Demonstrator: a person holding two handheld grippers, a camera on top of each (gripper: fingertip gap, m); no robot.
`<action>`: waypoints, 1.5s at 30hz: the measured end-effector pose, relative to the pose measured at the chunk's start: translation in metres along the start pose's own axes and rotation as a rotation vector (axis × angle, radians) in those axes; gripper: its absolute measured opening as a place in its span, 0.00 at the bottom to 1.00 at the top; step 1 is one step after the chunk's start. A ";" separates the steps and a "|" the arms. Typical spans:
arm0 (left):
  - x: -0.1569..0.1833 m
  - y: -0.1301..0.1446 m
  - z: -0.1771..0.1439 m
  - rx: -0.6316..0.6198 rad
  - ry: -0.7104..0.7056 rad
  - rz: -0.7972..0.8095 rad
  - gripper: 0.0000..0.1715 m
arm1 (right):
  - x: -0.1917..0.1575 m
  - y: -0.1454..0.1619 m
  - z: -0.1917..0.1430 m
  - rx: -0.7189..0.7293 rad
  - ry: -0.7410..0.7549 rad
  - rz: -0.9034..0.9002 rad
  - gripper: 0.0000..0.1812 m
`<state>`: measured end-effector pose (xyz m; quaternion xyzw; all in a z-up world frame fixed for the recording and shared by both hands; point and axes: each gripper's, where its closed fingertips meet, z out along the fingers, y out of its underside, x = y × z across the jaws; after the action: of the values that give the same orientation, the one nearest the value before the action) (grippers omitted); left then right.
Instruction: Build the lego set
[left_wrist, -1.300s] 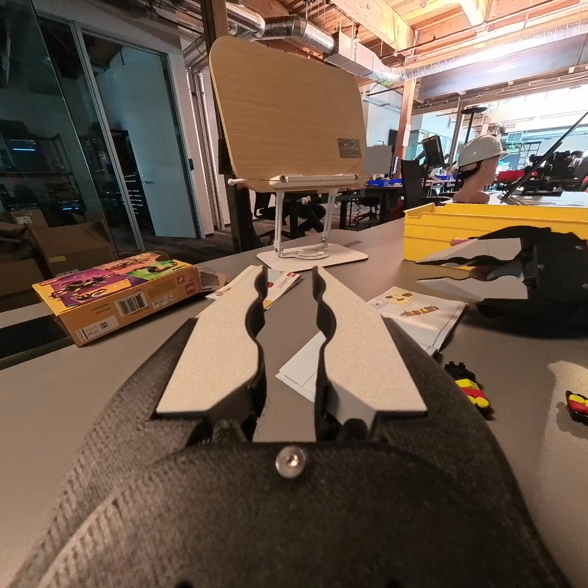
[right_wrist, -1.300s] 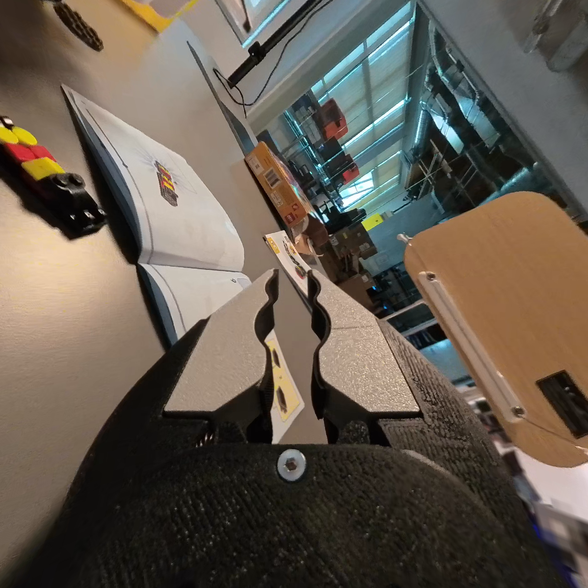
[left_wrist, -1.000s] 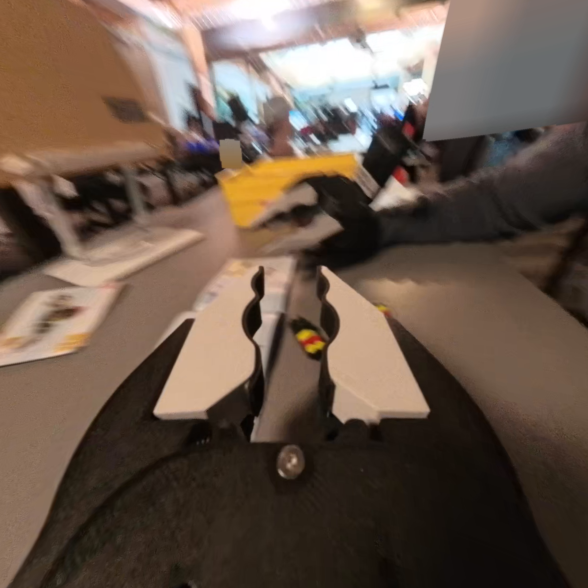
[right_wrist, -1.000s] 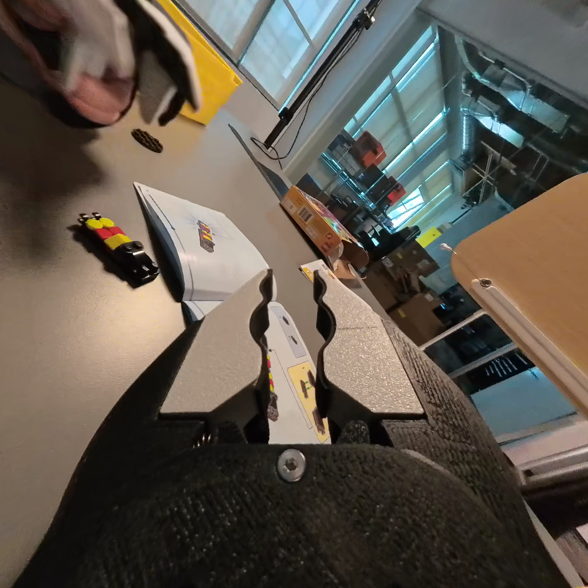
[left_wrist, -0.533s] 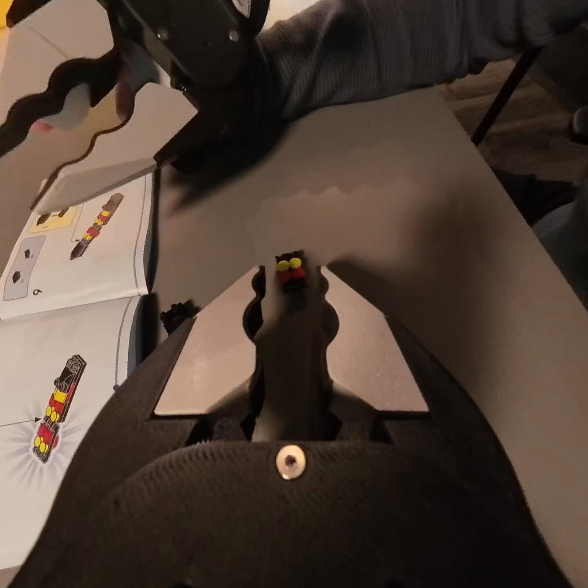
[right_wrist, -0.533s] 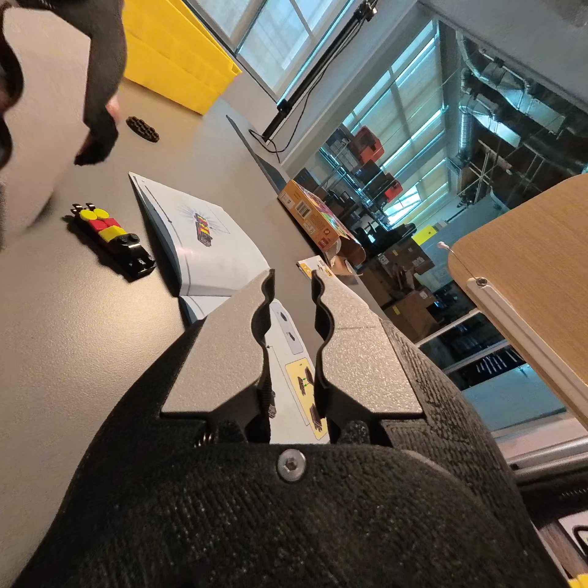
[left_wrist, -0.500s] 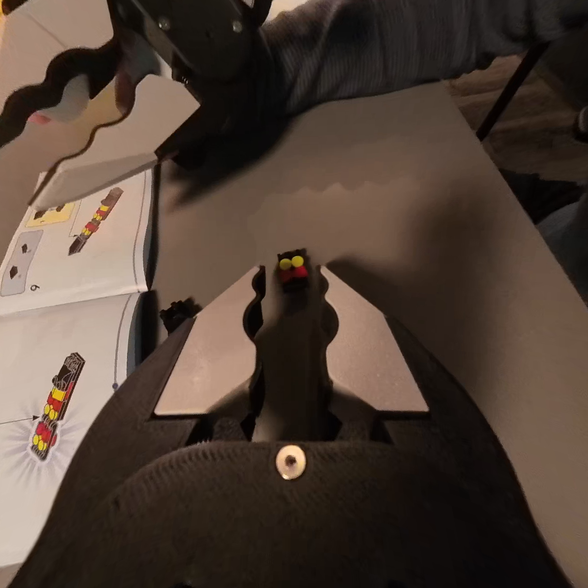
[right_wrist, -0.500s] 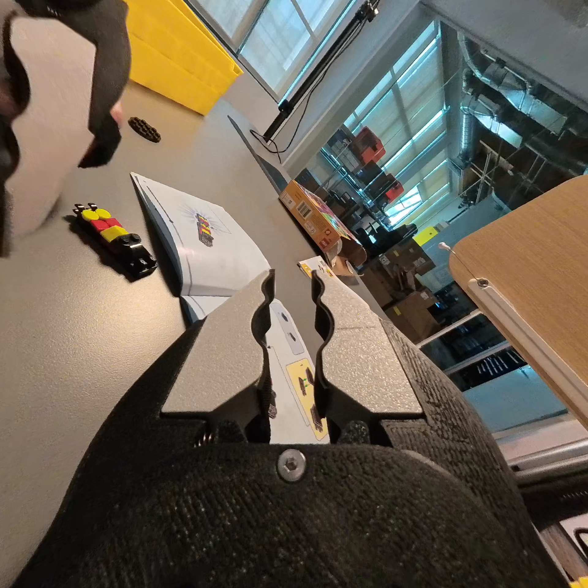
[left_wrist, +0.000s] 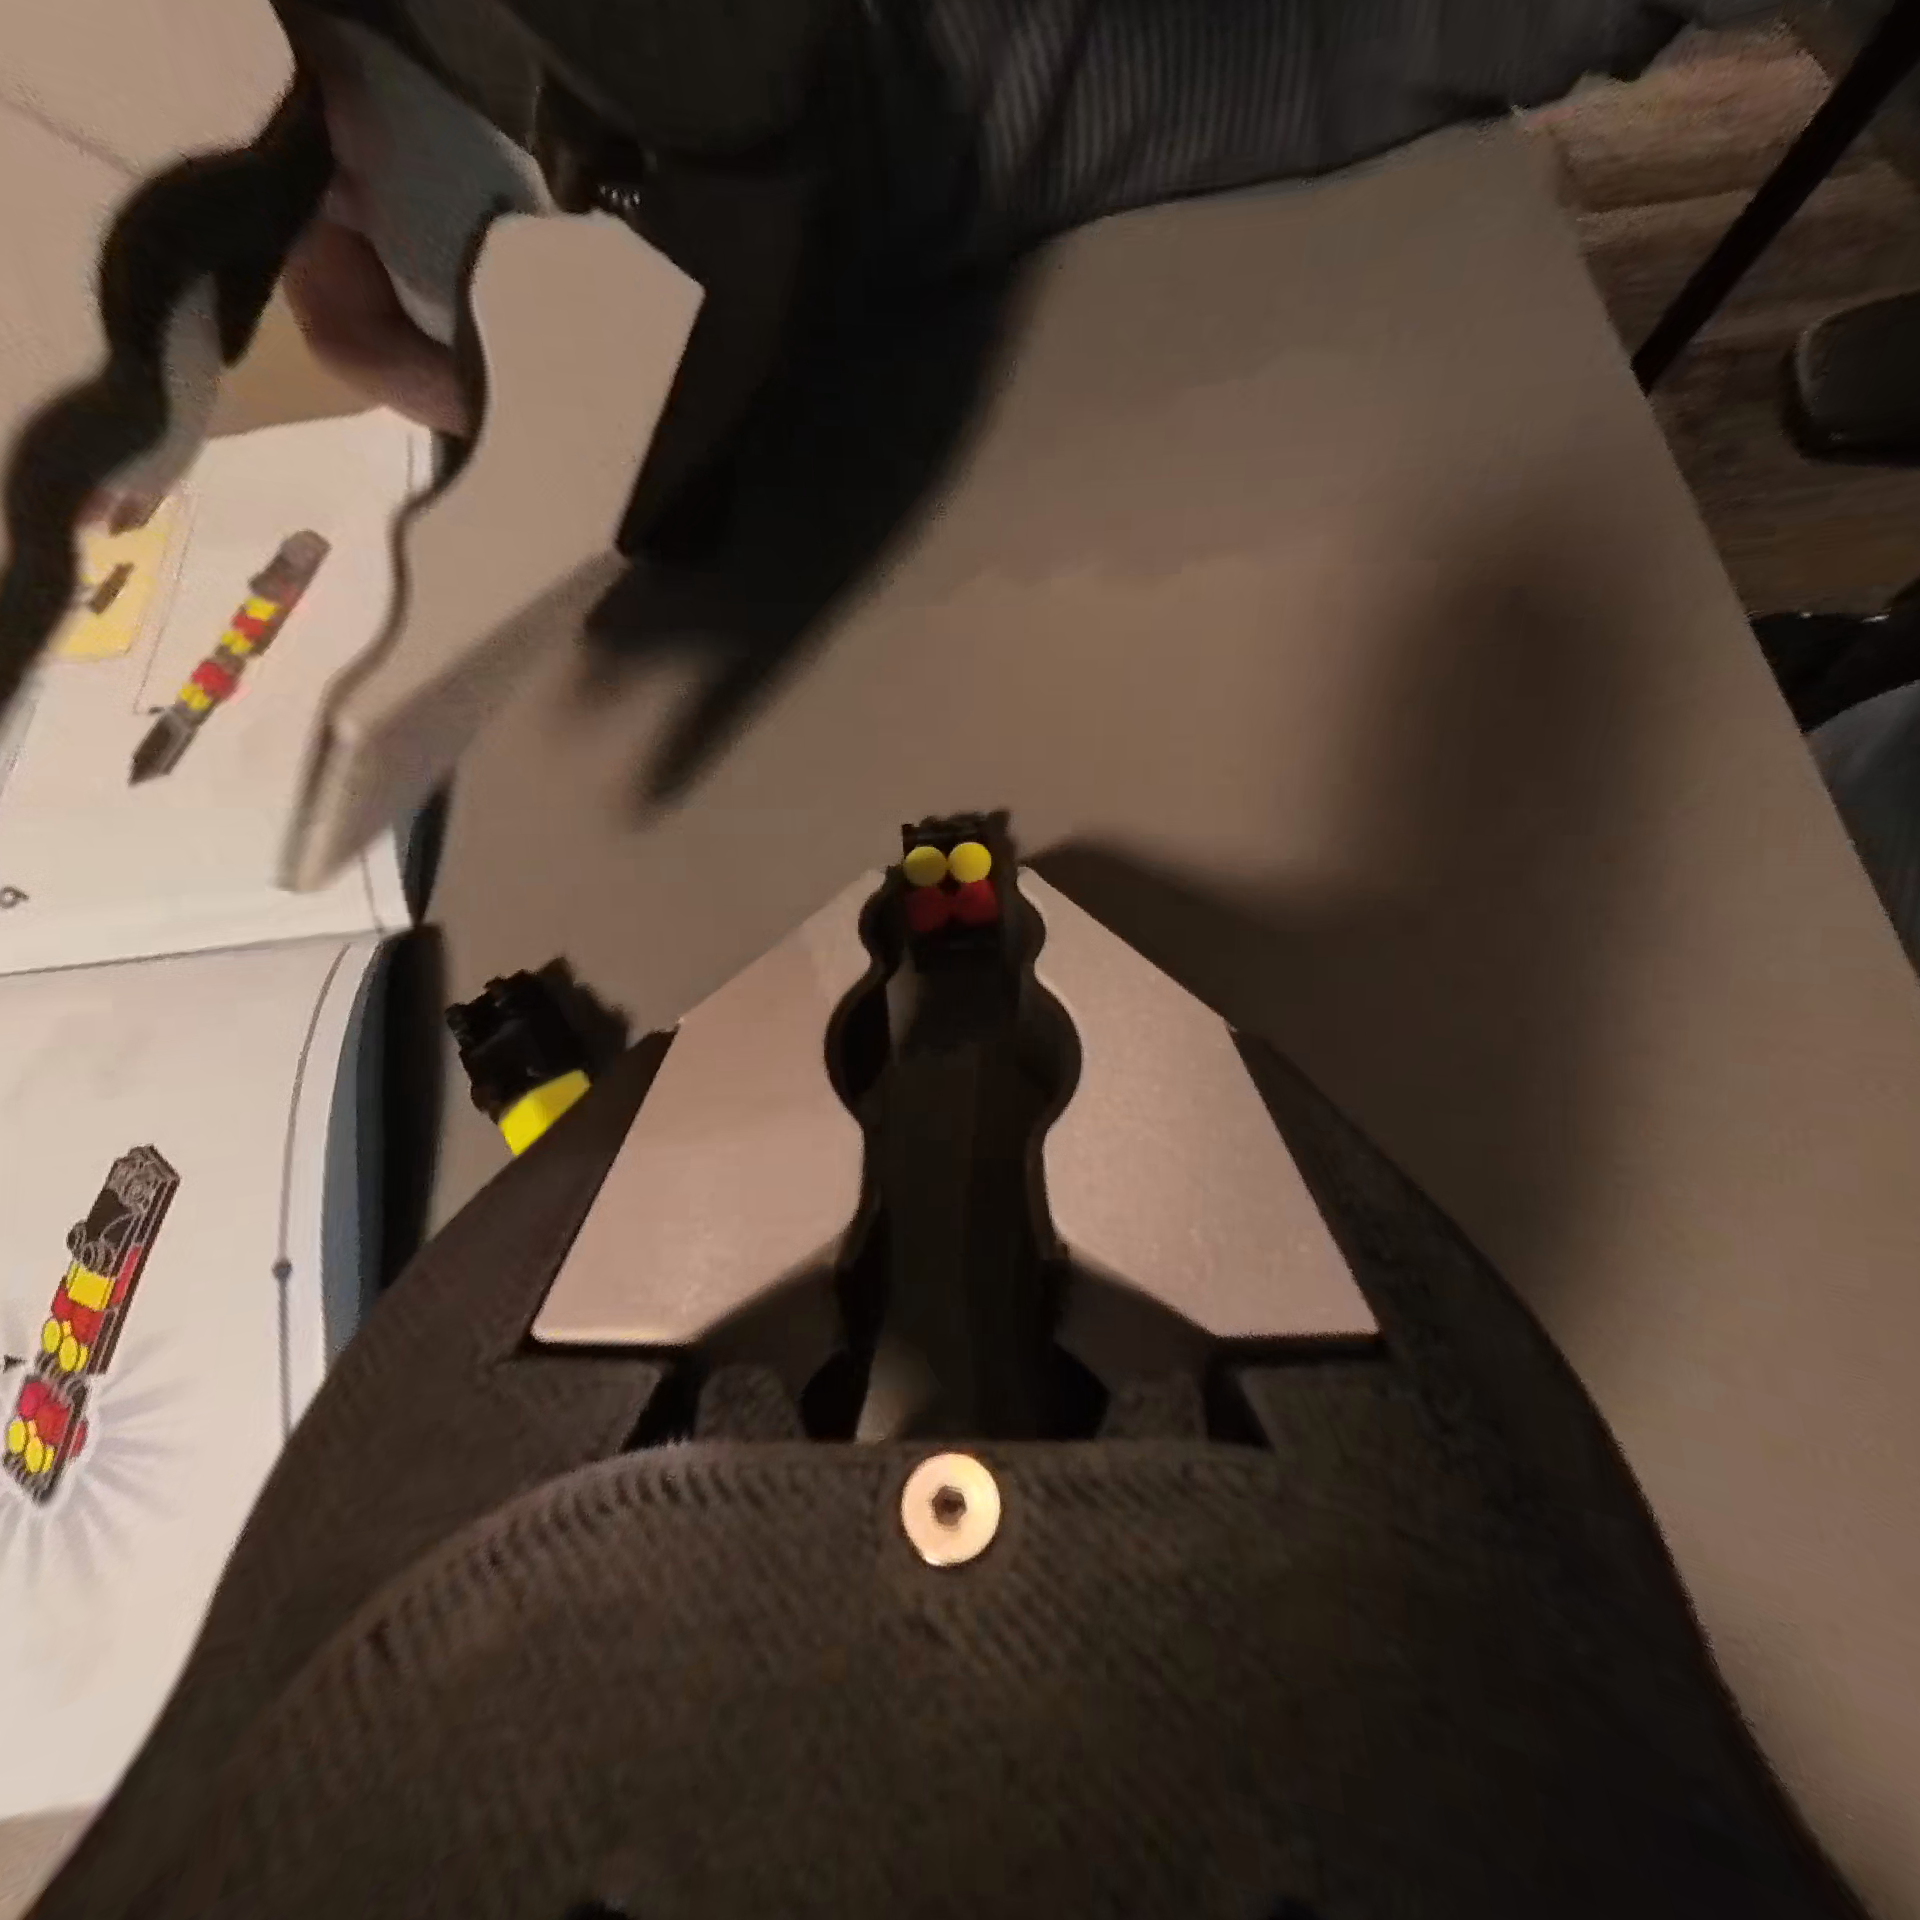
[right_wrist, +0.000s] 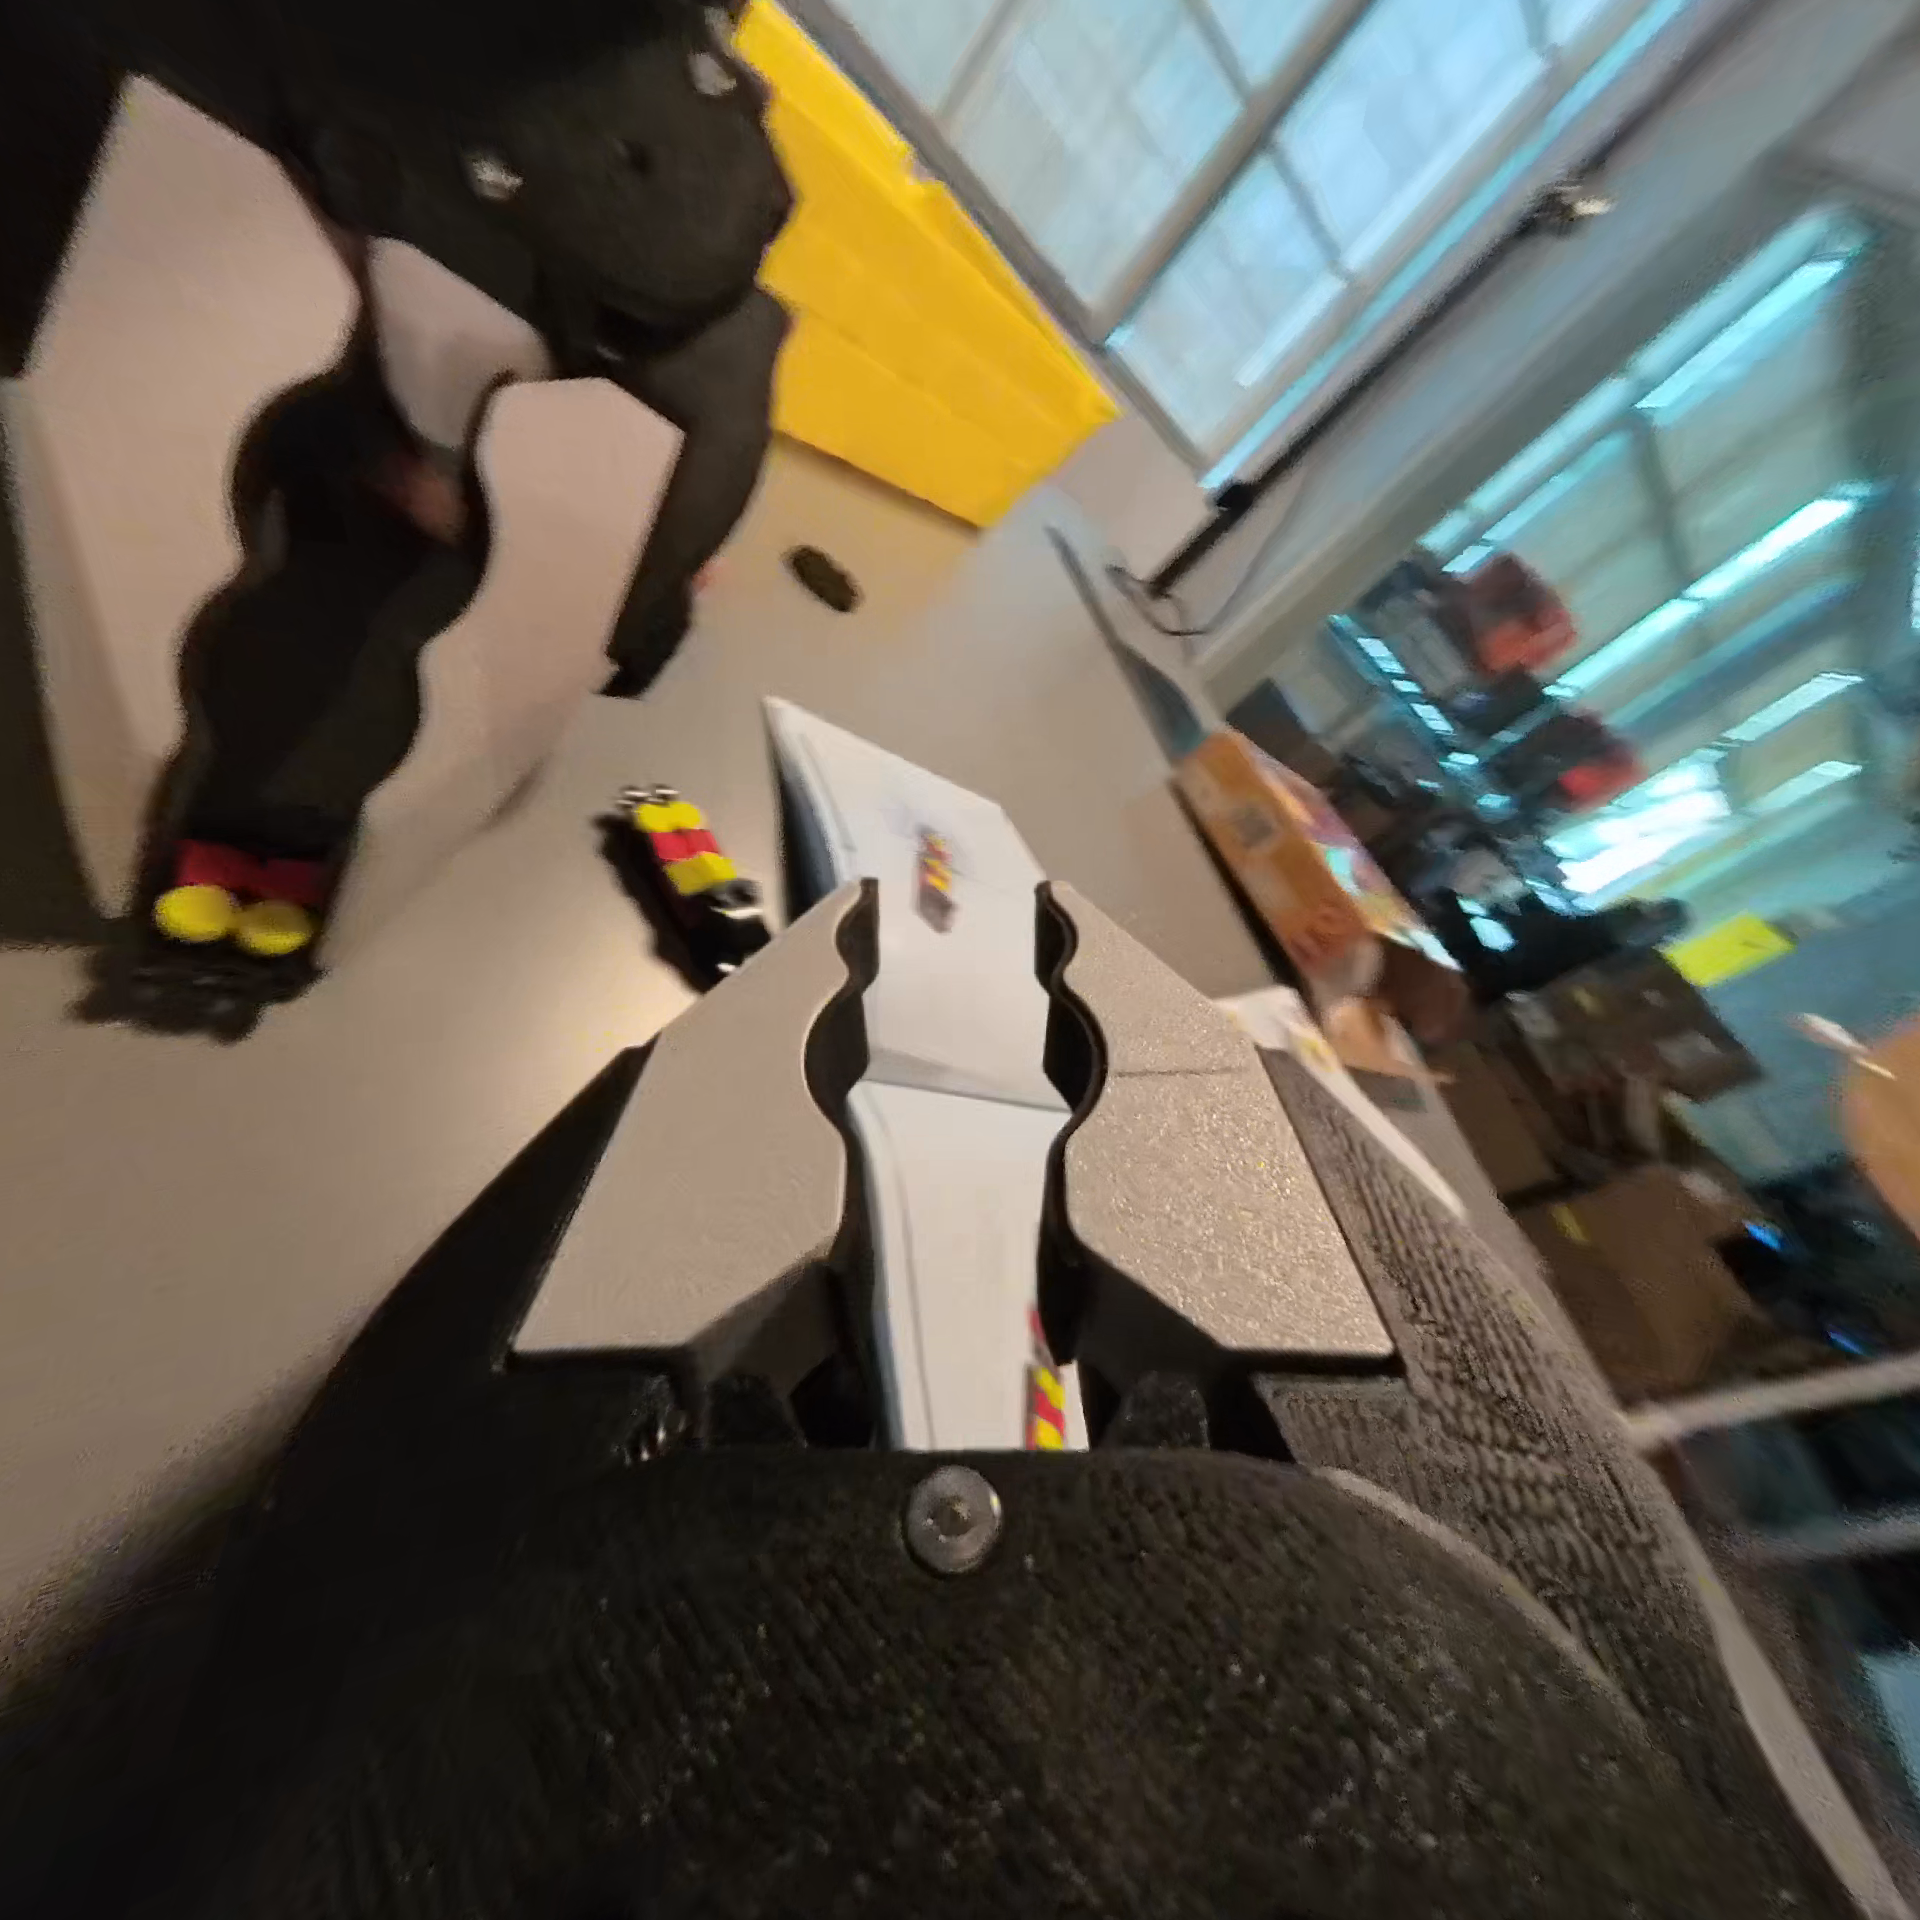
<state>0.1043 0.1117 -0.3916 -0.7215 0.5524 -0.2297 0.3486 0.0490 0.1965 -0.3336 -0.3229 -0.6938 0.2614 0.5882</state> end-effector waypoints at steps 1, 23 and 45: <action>0.000 0.003 -0.004 0.000 -0.021 0.004 0.10 | -0.010 -0.001 0.005 -0.008 -0.075 0.001 0.16; -0.042 0.057 -0.066 -0.027 -0.312 -0.218 0.10 | -0.062 0.007 0.025 -0.166 -0.654 0.232 0.07; -0.043 0.059 -0.066 -0.021 -0.295 -0.261 0.10 | -0.048 0.010 0.033 -0.168 -0.521 0.217 0.23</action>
<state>0.0074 0.1274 -0.3908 -0.8165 0.3991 -0.1590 0.3856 0.0224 0.1678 -0.3778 -0.3647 -0.8022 0.3384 0.3303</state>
